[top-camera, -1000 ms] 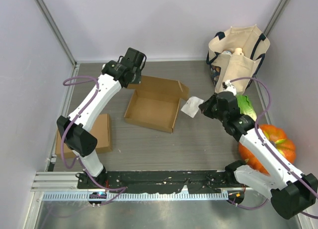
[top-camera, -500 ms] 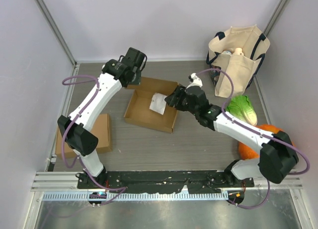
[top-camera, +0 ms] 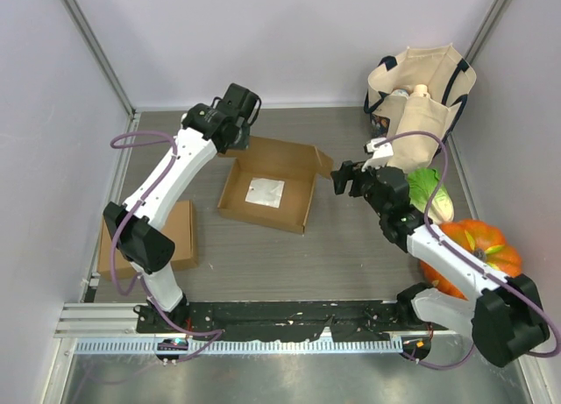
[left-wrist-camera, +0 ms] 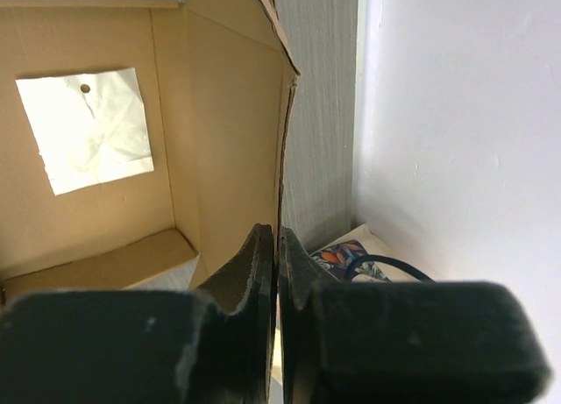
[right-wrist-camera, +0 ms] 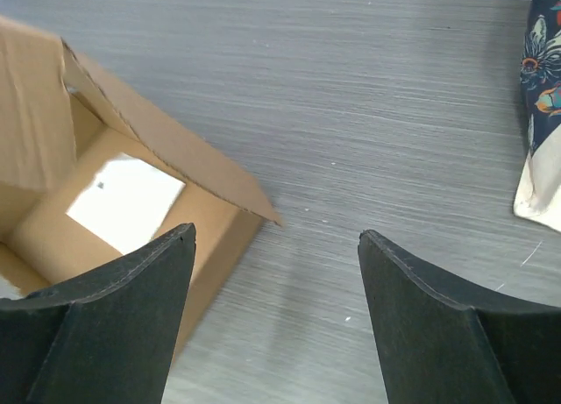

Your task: Fold the paper box

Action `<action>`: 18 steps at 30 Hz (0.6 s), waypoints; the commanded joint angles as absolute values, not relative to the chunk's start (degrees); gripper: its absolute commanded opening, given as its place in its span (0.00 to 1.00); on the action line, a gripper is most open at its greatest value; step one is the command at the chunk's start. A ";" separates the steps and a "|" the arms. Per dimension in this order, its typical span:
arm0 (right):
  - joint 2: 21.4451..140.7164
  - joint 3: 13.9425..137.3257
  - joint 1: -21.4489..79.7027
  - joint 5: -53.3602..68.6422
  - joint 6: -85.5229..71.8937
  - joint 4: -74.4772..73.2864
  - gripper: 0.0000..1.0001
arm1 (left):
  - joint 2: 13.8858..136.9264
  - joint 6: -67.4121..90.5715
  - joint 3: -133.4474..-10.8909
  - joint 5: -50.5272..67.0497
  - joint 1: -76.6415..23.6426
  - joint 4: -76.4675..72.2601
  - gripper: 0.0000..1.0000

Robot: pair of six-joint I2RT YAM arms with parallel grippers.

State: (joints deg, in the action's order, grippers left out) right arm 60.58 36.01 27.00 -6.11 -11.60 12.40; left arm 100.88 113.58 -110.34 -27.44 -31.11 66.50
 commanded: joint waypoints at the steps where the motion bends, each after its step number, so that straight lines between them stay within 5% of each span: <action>1: 66.59 34.54 24.61 5.17 -0.89 28.46 0.80 | 99.23 112.59 -110.13 -30.59 -31.29 63.99 0.09; 11: 77.24 36.73 23.82 9.32 -0.26 40.33 0.78 | 97.91 106.18 -108.19 -30.15 -31.29 59.24 0.31; 18: 85.94 41.48 21.88 14.32 -1.14 45.70 0.67 | 89.40 92.49 -96.37 -31.03 -29.98 49.94 0.73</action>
